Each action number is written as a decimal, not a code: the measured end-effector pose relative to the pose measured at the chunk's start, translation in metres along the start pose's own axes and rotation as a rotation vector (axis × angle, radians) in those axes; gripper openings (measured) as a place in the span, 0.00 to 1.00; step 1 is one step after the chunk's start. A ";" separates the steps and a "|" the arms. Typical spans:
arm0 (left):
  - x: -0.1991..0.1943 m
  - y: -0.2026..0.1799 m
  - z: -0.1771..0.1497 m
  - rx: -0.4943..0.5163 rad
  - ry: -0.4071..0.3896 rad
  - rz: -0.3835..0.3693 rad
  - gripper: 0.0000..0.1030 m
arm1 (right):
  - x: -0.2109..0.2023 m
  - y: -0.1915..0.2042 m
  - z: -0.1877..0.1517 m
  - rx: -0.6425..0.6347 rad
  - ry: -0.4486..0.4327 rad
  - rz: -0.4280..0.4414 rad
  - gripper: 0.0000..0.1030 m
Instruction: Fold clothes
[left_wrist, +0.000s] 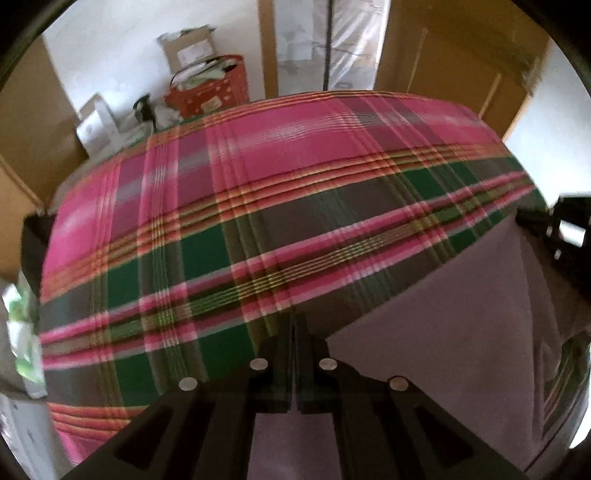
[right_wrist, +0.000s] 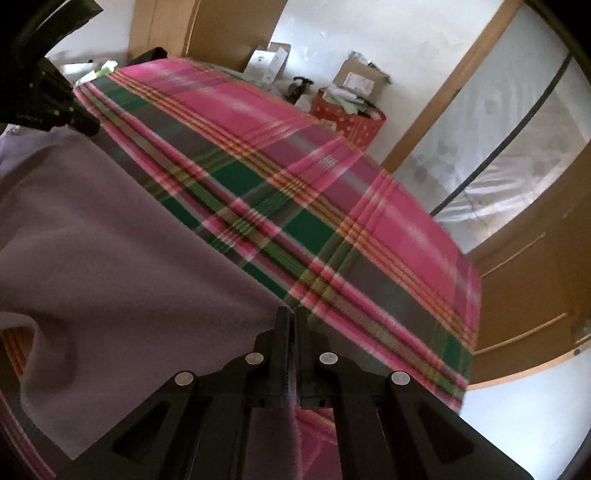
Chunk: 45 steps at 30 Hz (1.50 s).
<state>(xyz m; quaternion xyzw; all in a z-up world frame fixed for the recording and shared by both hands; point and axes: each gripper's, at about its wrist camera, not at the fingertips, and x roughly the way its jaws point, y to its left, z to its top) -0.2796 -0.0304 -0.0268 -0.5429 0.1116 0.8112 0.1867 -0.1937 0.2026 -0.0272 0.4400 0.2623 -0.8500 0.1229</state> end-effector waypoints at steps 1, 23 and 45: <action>0.001 0.002 0.000 -0.013 0.005 -0.001 0.00 | 0.001 -0.001 -0.001 0.010 -0.001 0.005 0.02; -0.063 -0.092 -0.030 0.110 0.016 -0.199 0.02 | -0.096 -0.057 -0.098 0.351 -0.024 0.087 0.22; -0.053 -0.202 -0.056 0.258 0.077 -0.338 0.03 | -0.149 -0.018 -0.204 0.395 -0.032 0.178 0.35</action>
